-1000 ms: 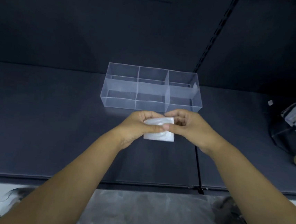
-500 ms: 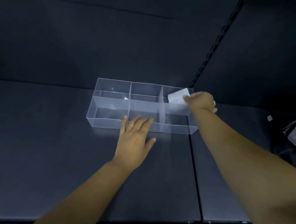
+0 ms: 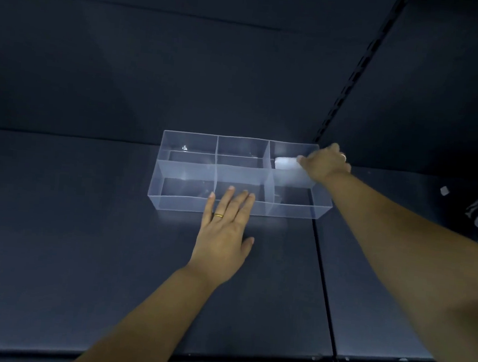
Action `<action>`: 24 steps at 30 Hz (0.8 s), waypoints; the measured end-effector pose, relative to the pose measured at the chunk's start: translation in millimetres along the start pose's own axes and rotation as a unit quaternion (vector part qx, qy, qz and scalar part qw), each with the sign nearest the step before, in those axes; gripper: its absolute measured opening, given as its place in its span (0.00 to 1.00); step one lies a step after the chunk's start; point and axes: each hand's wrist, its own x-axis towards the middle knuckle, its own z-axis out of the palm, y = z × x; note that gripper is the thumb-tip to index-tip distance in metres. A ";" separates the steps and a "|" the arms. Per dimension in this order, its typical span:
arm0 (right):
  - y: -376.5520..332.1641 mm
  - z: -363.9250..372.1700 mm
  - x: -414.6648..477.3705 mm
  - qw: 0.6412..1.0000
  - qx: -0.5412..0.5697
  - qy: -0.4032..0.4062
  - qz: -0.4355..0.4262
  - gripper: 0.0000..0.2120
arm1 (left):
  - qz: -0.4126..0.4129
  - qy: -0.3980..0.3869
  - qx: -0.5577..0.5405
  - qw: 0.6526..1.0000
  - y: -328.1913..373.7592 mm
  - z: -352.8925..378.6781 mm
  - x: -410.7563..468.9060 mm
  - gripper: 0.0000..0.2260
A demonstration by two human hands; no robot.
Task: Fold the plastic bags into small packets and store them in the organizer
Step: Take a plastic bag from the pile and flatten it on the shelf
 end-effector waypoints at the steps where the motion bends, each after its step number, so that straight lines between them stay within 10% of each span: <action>1: 3.3 -1.2 -1.0 0.999 0.008 -0.039 0.006 0.27 | -0.003 0.000 -0.004 1.000 0.6 -2.0 -2.1 0.32; 12: 39.7 54.1 -234.8 0.918 0.340 0.167 -0.116 0.17 | -0.146 -0.078 0.007 0.986 -3.0 16.8 -139.1 0.30; 18: 63.2 157.9 -374.4 0.955 0.130 0.031 -0.266 0.11 | -0.163 -0.116 0.025 0.979 -13.8 24.2 -182.2 0.31; 24: 109.6 186.2 -378.2 0.951 -0.236 -0.096 -0.175 0.48 | -0.162 -0.164 0.026 0.973 -17.6 22.5 -189.9 0.32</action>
